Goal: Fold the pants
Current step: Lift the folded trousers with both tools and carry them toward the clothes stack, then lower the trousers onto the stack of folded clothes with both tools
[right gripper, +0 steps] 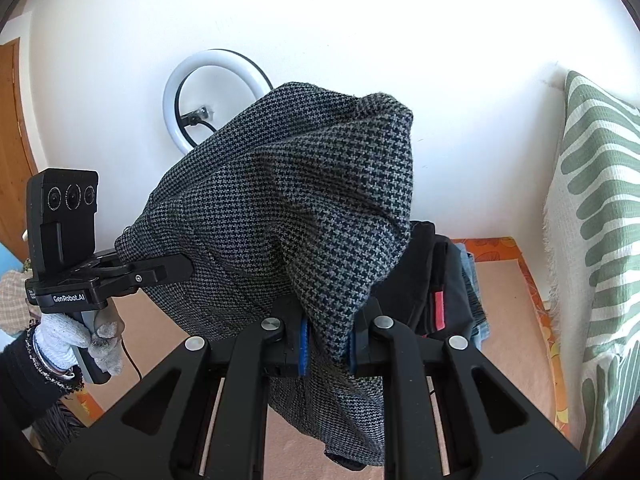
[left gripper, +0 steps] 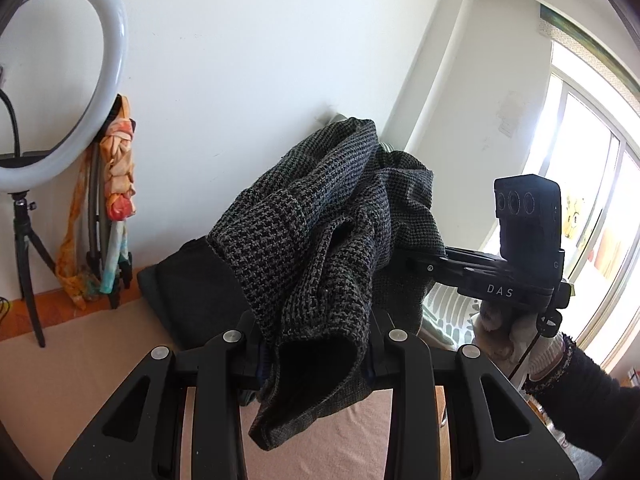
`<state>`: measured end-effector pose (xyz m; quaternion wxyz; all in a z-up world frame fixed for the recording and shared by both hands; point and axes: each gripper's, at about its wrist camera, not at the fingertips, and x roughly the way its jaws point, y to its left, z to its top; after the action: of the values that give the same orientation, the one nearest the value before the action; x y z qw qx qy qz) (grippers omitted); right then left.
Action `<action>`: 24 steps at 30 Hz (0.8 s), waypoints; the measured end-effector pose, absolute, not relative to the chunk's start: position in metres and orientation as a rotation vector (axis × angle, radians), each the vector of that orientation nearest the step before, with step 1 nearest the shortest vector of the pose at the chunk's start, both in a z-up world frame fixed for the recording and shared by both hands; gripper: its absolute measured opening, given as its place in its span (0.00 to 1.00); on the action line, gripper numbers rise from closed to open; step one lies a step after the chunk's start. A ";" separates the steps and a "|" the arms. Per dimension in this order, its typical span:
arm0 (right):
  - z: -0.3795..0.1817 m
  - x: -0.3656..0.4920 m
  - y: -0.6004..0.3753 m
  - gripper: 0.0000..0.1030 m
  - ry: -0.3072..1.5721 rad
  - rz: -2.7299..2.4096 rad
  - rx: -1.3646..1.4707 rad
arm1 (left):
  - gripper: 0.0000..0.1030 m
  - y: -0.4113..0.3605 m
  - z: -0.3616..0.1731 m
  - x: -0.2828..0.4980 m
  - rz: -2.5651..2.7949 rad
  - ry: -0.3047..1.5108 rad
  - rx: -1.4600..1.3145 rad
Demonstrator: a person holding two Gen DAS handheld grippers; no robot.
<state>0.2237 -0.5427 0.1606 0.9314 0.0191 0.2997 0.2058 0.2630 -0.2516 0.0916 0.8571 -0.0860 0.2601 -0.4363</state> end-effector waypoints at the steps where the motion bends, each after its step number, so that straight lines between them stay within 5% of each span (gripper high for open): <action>1: 0.163 0.230 -0.548 0.14 0.615 0.416 0.034 | 0.30 -0.256 0.091 0.268 -0.920 0.546 -0.184; 24: 0.100 0.390 -0.565 0.14 0.727 0.418 -0.038 | 0.30 -0.295 0.047 0.373 -0.843 0.630 -0.181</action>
<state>0.3897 -0.5654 0.1001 0.9132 -0.0184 0.3531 0.2028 0.3725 -0.2946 0.0466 0.8609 -0.0861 0.3003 -0.4015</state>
